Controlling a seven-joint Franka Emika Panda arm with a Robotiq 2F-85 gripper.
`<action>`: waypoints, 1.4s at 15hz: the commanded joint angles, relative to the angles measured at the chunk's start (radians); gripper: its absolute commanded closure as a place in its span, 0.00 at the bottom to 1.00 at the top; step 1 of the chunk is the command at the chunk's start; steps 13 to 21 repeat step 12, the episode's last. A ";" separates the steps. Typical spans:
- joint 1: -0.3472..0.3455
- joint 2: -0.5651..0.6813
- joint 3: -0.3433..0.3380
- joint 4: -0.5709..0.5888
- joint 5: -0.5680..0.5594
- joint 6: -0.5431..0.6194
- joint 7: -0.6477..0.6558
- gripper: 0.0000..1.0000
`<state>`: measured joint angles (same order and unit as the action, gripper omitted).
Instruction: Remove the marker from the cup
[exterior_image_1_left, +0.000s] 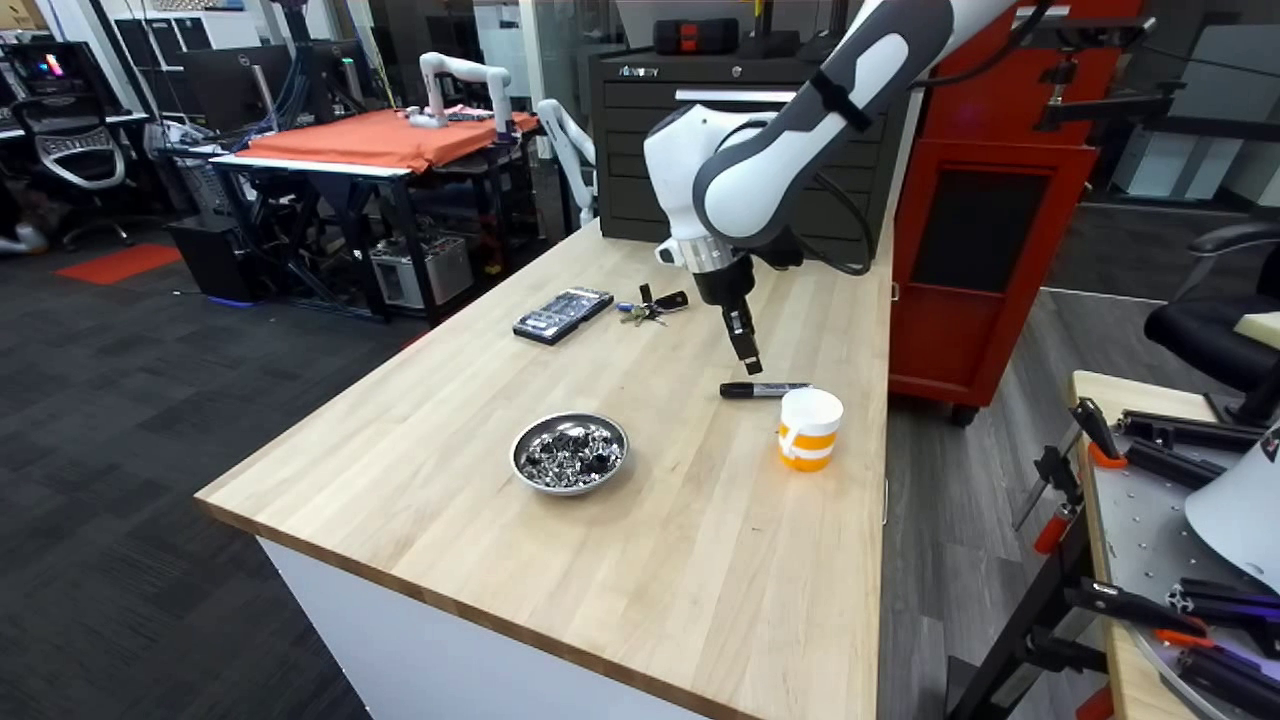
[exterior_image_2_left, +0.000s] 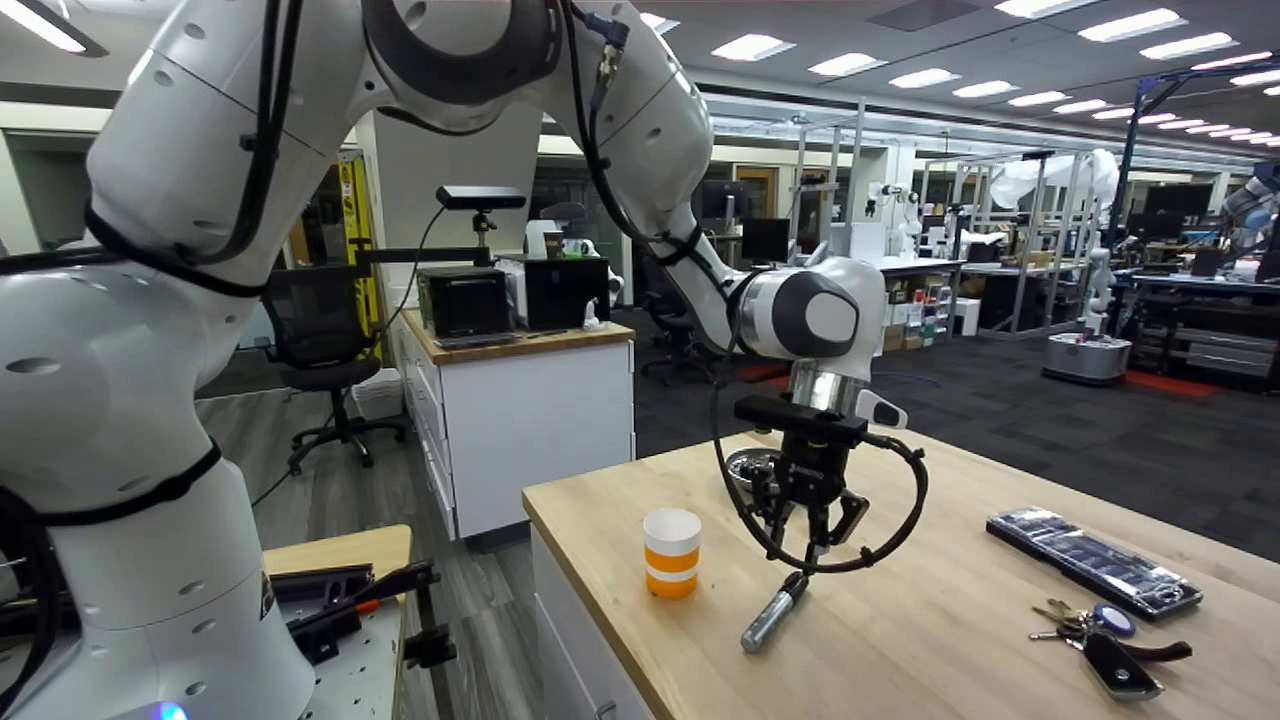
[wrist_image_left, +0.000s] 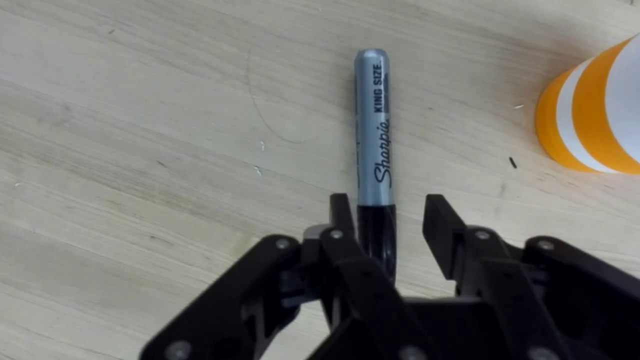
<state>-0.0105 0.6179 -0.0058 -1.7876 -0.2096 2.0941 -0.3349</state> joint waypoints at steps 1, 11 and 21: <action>-0.015 0.005 0.011 0.015 -0.004 -0.005 -0.012 0.23; -0.005 -0.003 0.012 0.003 -0.003 0.007 0.035 0.00; -0.005 -0.001 0.012 0.003 -0.003 0.007 0.035 0.00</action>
